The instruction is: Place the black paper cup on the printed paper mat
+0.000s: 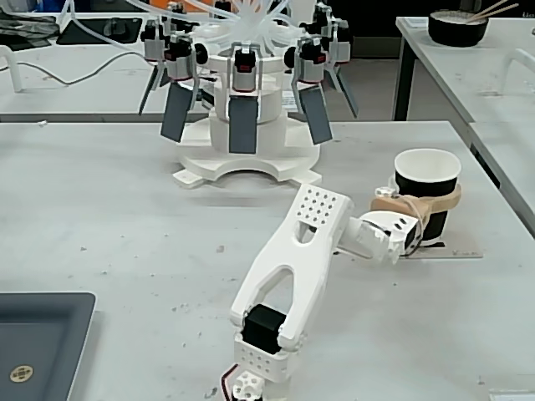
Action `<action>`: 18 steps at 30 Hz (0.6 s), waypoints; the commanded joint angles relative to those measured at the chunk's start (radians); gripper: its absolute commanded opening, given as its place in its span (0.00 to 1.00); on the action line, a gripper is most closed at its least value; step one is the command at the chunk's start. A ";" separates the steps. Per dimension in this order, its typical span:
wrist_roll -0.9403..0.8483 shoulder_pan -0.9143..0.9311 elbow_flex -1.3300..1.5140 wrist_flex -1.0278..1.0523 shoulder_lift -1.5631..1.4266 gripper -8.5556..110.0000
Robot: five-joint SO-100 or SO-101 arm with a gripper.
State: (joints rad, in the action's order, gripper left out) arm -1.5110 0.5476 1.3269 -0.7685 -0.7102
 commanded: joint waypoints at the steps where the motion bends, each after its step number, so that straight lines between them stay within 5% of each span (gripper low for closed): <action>1: 0.008 0.012 -0.067 0.008 0.000 0.13; 18: 0.054 0.009 -0.074 0.018 0.035 0.16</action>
State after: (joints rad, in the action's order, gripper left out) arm -1.4665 0.5476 1.2839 -0.7547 -0.6504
